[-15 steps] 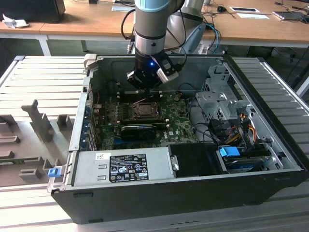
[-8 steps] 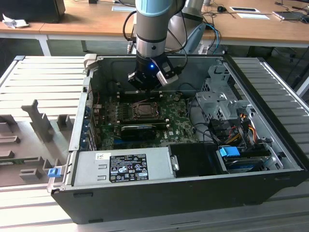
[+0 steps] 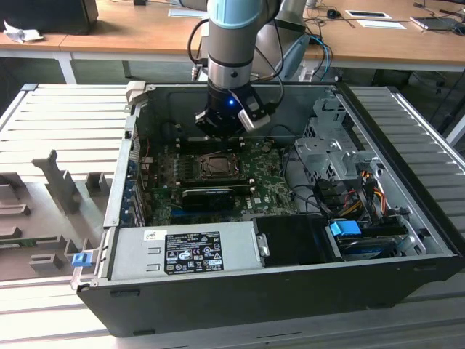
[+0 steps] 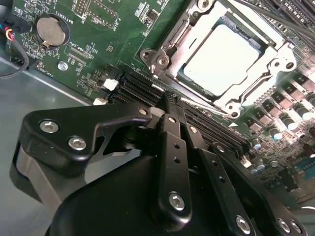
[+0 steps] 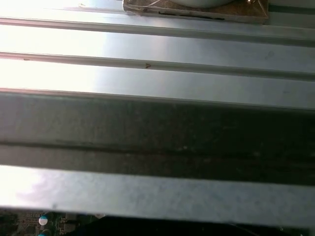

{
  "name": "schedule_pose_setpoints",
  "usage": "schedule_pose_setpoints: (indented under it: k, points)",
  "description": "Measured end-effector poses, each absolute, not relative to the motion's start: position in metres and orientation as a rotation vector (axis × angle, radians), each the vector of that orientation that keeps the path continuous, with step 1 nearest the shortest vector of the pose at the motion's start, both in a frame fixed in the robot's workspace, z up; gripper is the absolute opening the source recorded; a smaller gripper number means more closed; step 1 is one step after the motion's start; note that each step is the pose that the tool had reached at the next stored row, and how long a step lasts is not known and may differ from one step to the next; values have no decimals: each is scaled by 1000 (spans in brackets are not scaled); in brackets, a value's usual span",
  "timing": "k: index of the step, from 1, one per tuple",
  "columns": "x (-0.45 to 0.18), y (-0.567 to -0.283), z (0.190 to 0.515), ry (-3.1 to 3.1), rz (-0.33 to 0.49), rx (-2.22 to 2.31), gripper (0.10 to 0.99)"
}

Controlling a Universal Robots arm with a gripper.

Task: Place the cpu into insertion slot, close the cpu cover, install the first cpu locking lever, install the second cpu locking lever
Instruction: 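Install the first cpu locking lever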

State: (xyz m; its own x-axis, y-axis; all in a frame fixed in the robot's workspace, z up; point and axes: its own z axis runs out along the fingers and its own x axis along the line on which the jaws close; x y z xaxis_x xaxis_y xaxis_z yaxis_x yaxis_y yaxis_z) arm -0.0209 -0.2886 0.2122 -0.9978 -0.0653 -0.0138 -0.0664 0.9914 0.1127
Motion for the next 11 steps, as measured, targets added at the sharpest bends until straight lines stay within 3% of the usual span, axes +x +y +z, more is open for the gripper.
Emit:
schedule_pose_setpoints:
  k: [11]
  points:
    - [-19, -289, 205, 3125, 175, -106, 106]
